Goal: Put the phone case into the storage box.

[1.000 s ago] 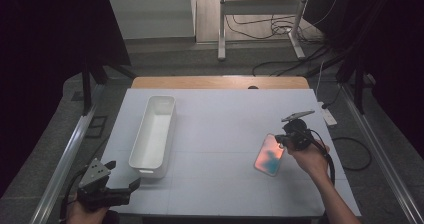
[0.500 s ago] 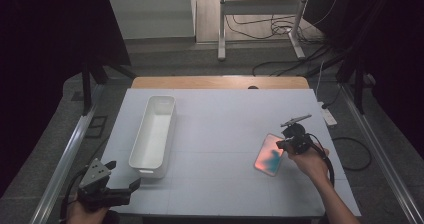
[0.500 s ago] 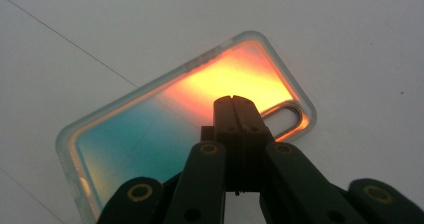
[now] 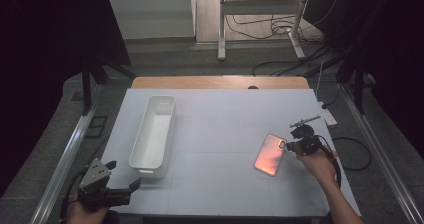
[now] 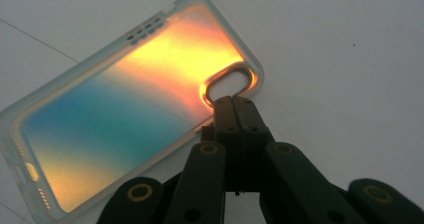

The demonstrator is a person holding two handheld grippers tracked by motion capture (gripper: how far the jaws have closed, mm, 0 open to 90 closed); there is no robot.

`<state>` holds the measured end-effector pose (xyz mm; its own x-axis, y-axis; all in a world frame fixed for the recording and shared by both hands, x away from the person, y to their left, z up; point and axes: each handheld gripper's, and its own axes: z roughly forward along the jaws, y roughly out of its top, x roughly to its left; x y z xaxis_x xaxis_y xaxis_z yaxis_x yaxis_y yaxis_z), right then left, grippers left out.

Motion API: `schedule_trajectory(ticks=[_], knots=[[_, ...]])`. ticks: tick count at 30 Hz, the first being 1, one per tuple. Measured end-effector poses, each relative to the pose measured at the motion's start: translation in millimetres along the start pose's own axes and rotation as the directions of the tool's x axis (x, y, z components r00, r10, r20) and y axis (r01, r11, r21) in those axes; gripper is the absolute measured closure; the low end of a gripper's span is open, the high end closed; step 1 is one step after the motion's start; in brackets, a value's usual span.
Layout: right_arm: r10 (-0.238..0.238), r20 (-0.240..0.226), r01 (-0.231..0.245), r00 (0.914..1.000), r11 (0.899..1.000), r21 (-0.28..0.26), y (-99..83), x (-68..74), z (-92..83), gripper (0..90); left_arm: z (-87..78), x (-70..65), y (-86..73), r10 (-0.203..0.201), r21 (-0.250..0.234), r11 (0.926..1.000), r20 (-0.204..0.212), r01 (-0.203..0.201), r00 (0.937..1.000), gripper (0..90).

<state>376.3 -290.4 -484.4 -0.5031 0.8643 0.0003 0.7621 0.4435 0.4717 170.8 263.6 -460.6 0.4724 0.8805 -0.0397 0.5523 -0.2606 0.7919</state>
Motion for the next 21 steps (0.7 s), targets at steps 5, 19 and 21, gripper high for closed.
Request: schedule_trajectory(ticks=[5, 19, 21], knots=[[-0.002, 0.008, 0.002, 1.0, 1.0, 0.017, -2.2, -0.6, 3.4, 89.6, 0.0, 0.0, 0.0, 0.001, 0.0, 1.0, 0.0, -0.001, 1.0, 2.8], [-0.002, 0.011, 0.002, 0.9999, 0.999, 0.039, 1.7, 0.4, 13.4, 89.5, 0.7, -0.5, 0.3, 0.006, 0.004, 1.0, 0.0, -0.006, 1.0, 2.9], [-0.003, 0.009, 0.002, 1.0, 0.999, 0.037, 2.2, 0.8, 13.9, 89.6, 0.7, -0.5, 0.3, 0.006, 0.004, 1.0, 0.0, -0.006, 1.0, 2.9]])
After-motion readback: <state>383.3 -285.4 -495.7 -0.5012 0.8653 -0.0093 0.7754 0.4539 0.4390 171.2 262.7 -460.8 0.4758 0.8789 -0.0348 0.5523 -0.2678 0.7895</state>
